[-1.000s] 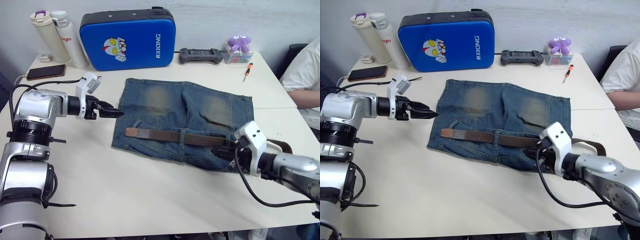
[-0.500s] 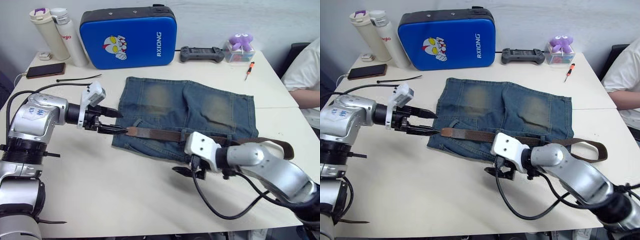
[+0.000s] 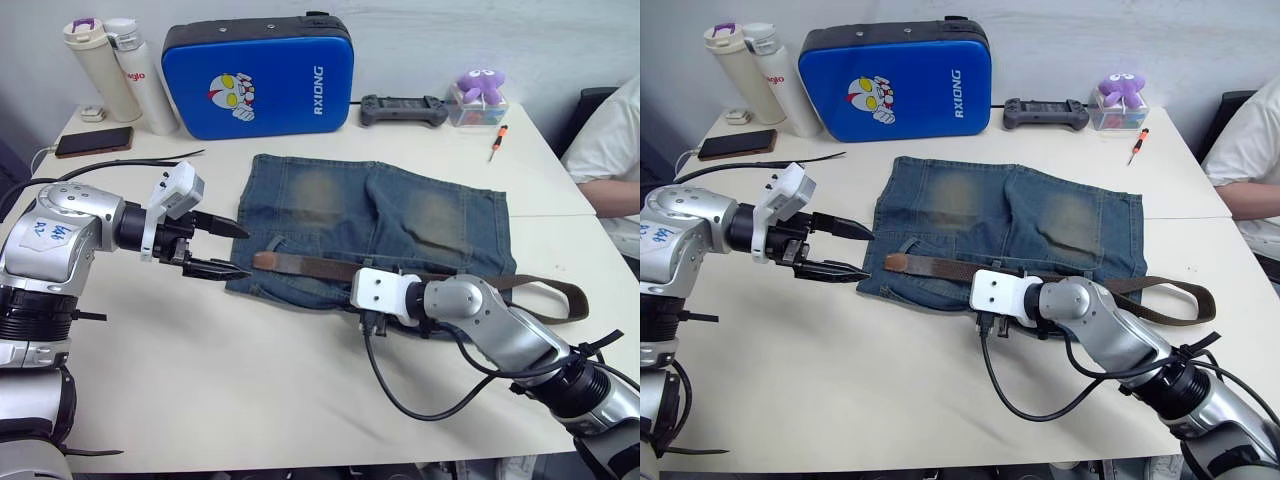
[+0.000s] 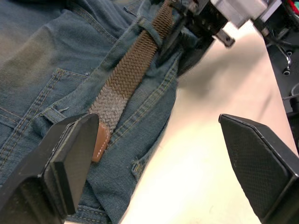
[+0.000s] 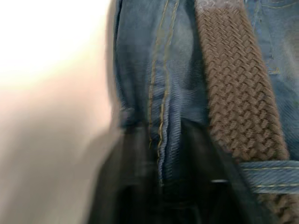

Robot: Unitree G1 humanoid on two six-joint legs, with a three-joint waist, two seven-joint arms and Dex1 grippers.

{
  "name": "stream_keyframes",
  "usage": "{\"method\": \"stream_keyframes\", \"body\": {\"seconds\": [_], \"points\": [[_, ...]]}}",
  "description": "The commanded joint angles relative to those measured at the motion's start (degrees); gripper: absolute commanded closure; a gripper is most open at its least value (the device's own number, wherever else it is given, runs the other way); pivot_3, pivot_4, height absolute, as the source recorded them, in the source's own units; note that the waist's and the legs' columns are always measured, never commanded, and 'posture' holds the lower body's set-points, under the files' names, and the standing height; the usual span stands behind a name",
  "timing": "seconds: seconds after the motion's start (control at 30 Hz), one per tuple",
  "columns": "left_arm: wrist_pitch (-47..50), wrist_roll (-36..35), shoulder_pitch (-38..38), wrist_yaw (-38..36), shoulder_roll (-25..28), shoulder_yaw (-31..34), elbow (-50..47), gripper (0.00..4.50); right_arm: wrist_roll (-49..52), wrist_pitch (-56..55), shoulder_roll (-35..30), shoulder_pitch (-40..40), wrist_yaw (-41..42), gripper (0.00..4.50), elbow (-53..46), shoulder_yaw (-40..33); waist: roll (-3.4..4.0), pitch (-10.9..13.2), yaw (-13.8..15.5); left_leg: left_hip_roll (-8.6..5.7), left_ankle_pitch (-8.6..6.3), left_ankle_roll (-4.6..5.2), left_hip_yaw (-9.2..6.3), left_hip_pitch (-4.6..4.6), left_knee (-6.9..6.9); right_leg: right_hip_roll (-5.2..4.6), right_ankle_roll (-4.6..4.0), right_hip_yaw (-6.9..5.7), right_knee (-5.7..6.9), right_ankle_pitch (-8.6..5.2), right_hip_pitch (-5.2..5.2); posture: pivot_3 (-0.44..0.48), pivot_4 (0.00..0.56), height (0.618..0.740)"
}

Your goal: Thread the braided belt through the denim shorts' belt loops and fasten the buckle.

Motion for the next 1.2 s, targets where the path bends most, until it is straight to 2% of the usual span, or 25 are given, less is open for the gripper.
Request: {"method": "stream_keyframes", "body": {"seconds": [0.03,0.3,0.47,0.67,0.87,1.03,1.1,1.2], "points": [[-0.6,-0.6,-0.9,0.5,0.1,1.6,-0.6,0.0,-4.6,-6.3,-3.3,1.6,2.3,4.12,2.3,-2.1,0.0,0.0,0.1,0.0,0.0,-0.01,0.0,0.0,0.01,0.0,0.0,0.0,0.03,0.0,0.0,0.0,0.15,0.74],[-1.8,0.0,-0.5,0.6,-0.6,0.8,0.5,0.0,-0.4,-20.4,-15.6,10.5,15.6,4.12,-0.9,-10.9,0.04,0.0,0.7,-0.04,-0.08,0.13,-0.03,-0.02,0.05,-0.04,0.0,-0.06,0.02,0.0,0.11,0.0,0.15,0.74],[-1.9,-0.1,1.0,0.0,-1.1,-0.1,0.0,0.0,-0.1,-35.4,-23.3,17.8,18.8,4.12,7.7,-19.9,0.08,0.1,0.9,-0.04,-0.09,0.12,-0.02,0.01,0.05,-0.04,0.01,-0.06,-0.06,0.0,0.14,0.0,0.15,0.74],[-2.7,0.2,0.8,-1.4,-2.3,-2.0,0.3,0.0,-5.8,-55.8,-25.8,15.4,19.3,4.12,22.6,-22.0,0.14,0.1,0.9,-0.04,-0.09,0.12,0.02,0.08,0.08,-0.04,0.01,-0.05,-0.18,0.0,0.22,0.0,0.15,0.74],[-3.4,0.7,-1.1,-3.7,-3.3,-4.3,1.6,0.0,-8.5,-62.4,-24.0,11.2,18.9,4.12,30.7,-21.2,0.16,0.1,0.2,-0.03,-0.07,0.08,0.03,0.07,0.09,-0.02,0.0,-0.05,-0.1,0.0,0.17,0.0,0.15,0.74],[-3.8,1.4,-2.1,-4.3,-4.4,-5.6,2.2,0.0,-6.5,-58.5,-23.3,12.9,18.6,4.12,28.7,-23.0,0.16,0.1,0.1,-0.02,-0.06,0.07,0.03,0.07,0.1,-0.02,0.0,-0.04,0.05,0.0,0.17,0.0,0.15,0.74],[-4.0,1.2,-2.0,-5.0,-4.8,-5.9,2.0,0.0,-5.1,-55.9,-23.6,14.1,18.7,3.03,26.6,-24.4,0.16,0.1,0.1,-0.02,-0.06,0.07,0.03,0.07,0.11,-0.02,0.0,-0.04,0.07,0.0,0.16,0.0,0.15,0.74],[-2.9,0.2,-1.9,-6.5,-5.2,-6.0,1.2,0.0,-3.8,-53.0,-25.0,16.4,19.1,1.85,22.2,-27.0,0.16,0.1,0.2,-0.01,-0.05,0.06,0.03,0.07,0.11,-0.02,0.0,-0.04,0.11,0.0,0.16,0.0,0.15,0.74]]}}
